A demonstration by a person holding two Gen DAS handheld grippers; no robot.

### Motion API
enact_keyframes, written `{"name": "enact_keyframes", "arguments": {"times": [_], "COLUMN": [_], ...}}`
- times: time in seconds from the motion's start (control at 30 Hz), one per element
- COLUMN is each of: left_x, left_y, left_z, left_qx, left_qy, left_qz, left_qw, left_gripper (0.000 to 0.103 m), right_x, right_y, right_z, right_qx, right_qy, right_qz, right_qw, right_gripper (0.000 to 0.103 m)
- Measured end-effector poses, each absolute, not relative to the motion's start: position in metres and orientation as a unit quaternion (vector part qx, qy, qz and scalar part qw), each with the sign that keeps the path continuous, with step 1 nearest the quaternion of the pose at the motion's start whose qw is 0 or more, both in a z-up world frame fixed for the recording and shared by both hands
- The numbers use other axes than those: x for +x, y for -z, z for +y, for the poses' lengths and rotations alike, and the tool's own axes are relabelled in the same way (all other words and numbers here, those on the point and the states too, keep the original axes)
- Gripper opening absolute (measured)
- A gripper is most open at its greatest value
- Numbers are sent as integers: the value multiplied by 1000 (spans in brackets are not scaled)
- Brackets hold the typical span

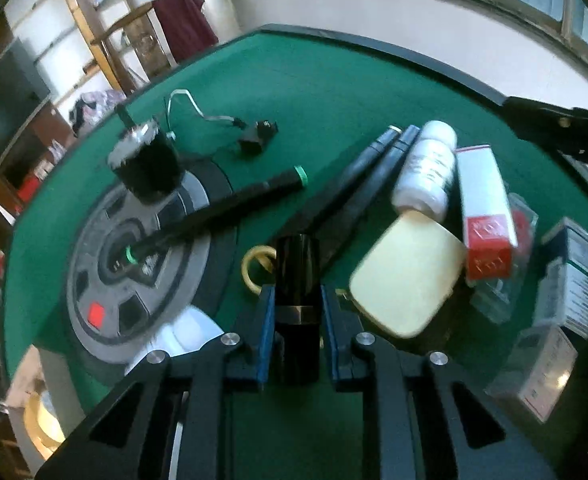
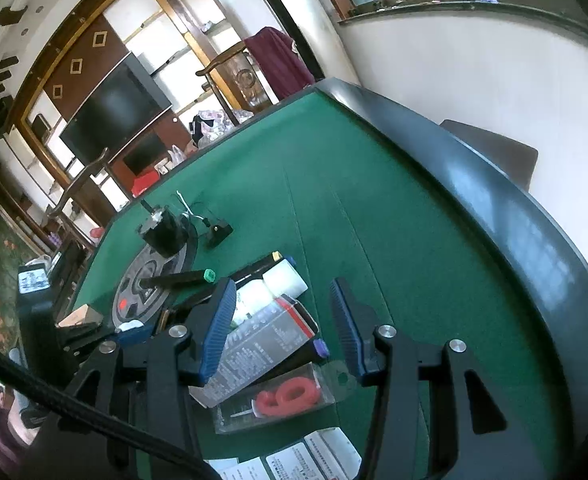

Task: Organize objects
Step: 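Grasp the black gold-banded tube with the left tool while the right tool returns to the pile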

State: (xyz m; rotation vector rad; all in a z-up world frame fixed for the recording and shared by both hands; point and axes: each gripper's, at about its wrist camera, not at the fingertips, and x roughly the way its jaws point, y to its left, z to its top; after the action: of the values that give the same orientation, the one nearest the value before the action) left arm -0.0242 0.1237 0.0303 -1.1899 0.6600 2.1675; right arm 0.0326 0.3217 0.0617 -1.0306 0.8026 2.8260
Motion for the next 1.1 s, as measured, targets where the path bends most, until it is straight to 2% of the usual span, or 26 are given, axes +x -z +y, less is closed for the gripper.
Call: {"name": "enact_keyframes", "arguments": {"times": [0.43,0.47,0.7,0.93,1.1], "left_x": [-8,-8,21,64,83], "left_y": [-23,-24,-54,-91,-97], "left_z": [128,126,98,35,-20], "left_qx": [-430,-435,-427,-391,-387], "left_qy": [-829,-829,-853,-889,-899], "left_qz": [245,236,150,64,-9], "left_qw": [260,260,259,230,204], "left_gripper": [18,14,14,14,14], "right_x": [31,31,33,37,48], "right_y": [-60,-60,-58,-60,-66], "right_z": [322,322,326,327,324], "right_qx": [-338,-339,-341,-333,-346], "right_qy": [-907,-907,-906,-909,-906], "right_qz": [249,250,249,250,245], "right_qw": [20,20,25,25,1], "right_gripper": [47,47,47,47,47]}}
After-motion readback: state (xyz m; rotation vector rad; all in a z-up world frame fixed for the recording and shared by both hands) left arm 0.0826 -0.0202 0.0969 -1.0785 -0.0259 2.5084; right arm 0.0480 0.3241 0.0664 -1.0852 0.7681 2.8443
